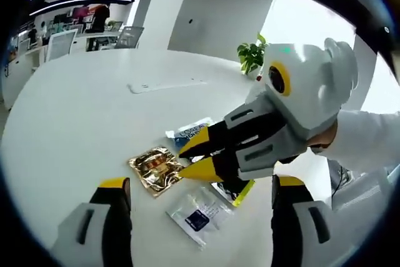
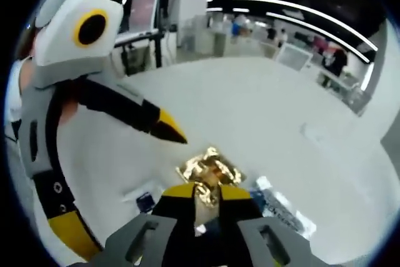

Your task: Arrange the skincare products in the storage area until every visible bottle or jar stands upright without overlapping.

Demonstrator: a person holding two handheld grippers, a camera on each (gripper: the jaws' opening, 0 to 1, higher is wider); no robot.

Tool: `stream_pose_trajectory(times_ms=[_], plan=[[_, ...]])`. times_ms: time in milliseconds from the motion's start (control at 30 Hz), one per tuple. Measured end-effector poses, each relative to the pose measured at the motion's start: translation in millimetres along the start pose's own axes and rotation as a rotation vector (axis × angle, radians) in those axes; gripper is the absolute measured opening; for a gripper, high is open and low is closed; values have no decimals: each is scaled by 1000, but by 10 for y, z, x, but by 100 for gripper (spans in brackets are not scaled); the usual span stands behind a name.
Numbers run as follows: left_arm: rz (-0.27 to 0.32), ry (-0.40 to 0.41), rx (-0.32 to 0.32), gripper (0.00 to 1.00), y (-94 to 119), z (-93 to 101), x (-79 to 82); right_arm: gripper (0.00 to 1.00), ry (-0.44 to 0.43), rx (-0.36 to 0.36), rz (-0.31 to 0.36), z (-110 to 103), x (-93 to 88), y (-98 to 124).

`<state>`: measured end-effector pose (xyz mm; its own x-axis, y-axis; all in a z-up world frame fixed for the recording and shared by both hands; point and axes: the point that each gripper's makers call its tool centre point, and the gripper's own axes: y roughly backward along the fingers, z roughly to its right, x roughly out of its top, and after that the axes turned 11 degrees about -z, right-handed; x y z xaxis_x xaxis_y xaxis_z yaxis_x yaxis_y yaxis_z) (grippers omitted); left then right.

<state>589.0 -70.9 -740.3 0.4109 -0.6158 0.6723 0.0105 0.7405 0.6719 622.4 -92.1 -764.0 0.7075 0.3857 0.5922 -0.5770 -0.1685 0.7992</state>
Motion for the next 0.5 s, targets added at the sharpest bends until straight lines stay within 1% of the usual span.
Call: stream_pose_trajectory(times_ms=[100, 267, 300, 333, 367, 433, 500], plan=[[-4, -1, 16, 88, 88, 14, -11, 11, 7, -10, 10, -13, 9, 115], [-5, -31, 18, 88, 152, 48, 49, 17, 30, -22, 24, -111, 2, 296], [-6, -40, 19, 88, 209, 102, 48, 19, 39, -25, 24, -129, -2, 325], [-7, -46, 20, 88, 230, 126, 47, 20, 68, -36, 20, -151, -14, 369], [-10, -56, 20, 88, 187, 77, 72, 22, 86, -46, 16, -161, -24, 397], [-14, -70, 21, 89, 239, 121, 72, 26, 98, -51, 19, -199, -32, 450], [-11, -78, 31, 89, 317, 224, 46, 27, 93, -40, 24, -253, -37, 513]])
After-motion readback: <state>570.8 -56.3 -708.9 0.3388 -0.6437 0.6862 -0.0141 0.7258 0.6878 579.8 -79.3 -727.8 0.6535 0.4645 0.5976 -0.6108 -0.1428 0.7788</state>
